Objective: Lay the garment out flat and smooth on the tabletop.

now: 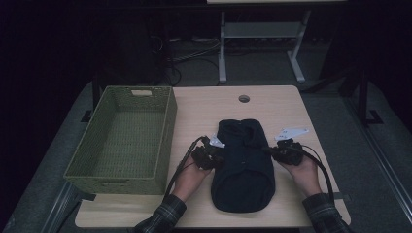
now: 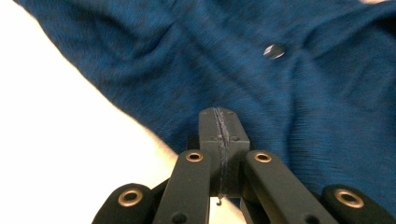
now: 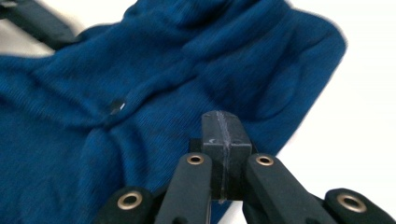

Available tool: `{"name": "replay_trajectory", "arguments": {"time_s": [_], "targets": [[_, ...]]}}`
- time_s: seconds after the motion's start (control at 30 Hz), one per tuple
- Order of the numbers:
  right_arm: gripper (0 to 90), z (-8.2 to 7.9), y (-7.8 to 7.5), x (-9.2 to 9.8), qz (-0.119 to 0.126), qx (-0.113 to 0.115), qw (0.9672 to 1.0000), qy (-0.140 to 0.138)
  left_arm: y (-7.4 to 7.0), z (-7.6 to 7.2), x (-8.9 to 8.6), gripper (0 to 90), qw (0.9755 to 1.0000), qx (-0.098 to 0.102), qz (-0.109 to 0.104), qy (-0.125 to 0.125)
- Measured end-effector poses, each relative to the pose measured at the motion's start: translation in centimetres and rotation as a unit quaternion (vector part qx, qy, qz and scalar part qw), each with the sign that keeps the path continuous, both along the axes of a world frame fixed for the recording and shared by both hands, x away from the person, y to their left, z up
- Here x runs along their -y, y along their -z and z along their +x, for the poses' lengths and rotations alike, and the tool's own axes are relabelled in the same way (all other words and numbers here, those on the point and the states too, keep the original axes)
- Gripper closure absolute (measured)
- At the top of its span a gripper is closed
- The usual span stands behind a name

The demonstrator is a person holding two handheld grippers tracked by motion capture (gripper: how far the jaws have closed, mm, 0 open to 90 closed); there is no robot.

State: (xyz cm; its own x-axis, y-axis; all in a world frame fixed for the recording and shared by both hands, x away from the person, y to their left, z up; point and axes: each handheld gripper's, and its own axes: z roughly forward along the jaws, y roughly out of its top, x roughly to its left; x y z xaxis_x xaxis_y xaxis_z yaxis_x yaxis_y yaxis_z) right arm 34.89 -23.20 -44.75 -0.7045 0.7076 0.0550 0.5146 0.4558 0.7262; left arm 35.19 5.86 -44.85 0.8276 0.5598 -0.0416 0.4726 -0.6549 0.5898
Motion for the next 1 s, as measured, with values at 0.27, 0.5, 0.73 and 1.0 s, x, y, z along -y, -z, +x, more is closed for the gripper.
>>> {"name": "replay_trajectory", "arguments": {"time_s": [0.27,0.5,0.73,1.0], "targets": [[89.8,-1.3,1.9,-0.3,-0.034,-0.022,0.9991,-0.012,0.5,-0.4,-0.4,90.0,0.9999,-0.003,0.013,0.001],[89.7,-2.8,1.9,-0.5,-0.034,-0.024,0.9988,-0.025,0.5,-1.6,-1.2,90.0,0.9999,-0.013,0.004,0.010],[89.7,-4.0,1.9,-0.9,-0.029,-0.026,0.9986,-0.036,0.5,-2.6,-2.0,90.0,0.9997,-0.021,-0.004,0.011],[89.0,-4.5,1.8,-1.4,-0.032,-0.025,0.9982,-0.044,0.5,-3.4,-2.4,90.0,0.9996,-0.025,-0.006,0.012]]}}
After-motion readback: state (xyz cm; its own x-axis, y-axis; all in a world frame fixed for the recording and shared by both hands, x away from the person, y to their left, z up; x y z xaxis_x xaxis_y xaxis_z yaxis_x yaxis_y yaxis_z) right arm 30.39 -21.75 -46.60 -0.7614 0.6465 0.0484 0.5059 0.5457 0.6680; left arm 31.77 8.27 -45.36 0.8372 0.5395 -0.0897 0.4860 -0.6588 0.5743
